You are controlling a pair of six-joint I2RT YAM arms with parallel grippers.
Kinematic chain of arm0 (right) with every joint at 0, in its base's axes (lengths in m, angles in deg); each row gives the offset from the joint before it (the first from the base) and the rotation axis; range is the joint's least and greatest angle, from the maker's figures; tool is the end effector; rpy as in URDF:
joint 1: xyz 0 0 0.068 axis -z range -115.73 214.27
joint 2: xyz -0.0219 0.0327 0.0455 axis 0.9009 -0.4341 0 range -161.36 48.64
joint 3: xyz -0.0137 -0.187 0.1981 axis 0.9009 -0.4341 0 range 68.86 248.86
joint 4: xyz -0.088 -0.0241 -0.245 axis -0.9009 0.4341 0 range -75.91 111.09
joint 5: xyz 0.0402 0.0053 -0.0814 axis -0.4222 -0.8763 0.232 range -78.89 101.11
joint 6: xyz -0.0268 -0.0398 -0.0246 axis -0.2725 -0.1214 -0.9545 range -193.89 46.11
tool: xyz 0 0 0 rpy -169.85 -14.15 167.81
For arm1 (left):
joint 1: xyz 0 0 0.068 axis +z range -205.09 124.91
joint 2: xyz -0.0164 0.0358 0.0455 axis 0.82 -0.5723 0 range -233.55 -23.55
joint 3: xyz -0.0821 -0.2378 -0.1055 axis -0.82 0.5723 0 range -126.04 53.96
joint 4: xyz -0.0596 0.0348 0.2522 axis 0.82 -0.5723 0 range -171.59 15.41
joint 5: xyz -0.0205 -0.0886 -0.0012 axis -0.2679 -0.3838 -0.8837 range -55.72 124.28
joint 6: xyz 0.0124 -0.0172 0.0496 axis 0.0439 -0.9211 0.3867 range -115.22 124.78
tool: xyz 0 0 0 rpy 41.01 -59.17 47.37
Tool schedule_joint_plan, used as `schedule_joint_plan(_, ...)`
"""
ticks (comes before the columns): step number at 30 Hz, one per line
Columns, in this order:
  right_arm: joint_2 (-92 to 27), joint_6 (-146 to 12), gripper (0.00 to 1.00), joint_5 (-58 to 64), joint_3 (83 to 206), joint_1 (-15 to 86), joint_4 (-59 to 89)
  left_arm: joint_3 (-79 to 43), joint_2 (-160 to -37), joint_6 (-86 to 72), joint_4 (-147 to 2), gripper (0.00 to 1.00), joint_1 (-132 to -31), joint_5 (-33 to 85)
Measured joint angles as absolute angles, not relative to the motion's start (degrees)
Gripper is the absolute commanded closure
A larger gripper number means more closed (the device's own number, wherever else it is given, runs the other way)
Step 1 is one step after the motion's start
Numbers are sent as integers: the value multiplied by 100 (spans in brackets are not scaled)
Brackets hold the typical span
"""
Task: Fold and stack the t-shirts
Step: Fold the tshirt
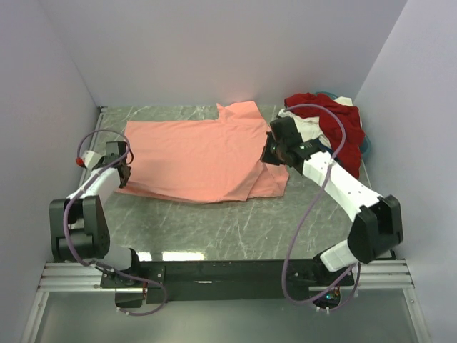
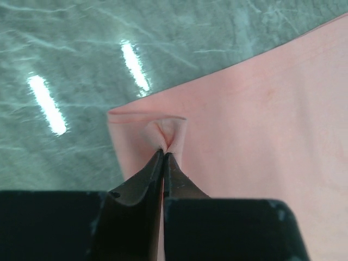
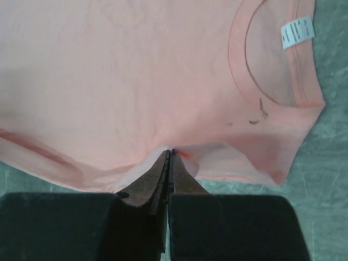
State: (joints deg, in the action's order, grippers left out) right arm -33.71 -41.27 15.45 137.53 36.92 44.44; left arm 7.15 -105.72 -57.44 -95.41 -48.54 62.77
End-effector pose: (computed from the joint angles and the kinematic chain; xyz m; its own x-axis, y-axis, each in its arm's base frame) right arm 0.2817 0.1427 0.2993 -0.7409 0.2219 -0.6339 -0.0124 0.9392 0.3433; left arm 0.2733 0.0485 0.1947 -0.0628 -0.7899 -0.6101 -0.8999 0.3091 -0.3076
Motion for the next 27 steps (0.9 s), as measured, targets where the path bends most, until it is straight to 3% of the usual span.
schedule_joint_plan(7, -4136, -4225, 100, 1244, 14380, 4184, 4346, 265, -11230, -5763, -9528, 92, -4854, 6211)
schedule_joint_plan(27, -4912, -4227, 100, 846, 14979, 4804, 4236, -310, -11608, -5792, -9740, 90, -4769, 6189)
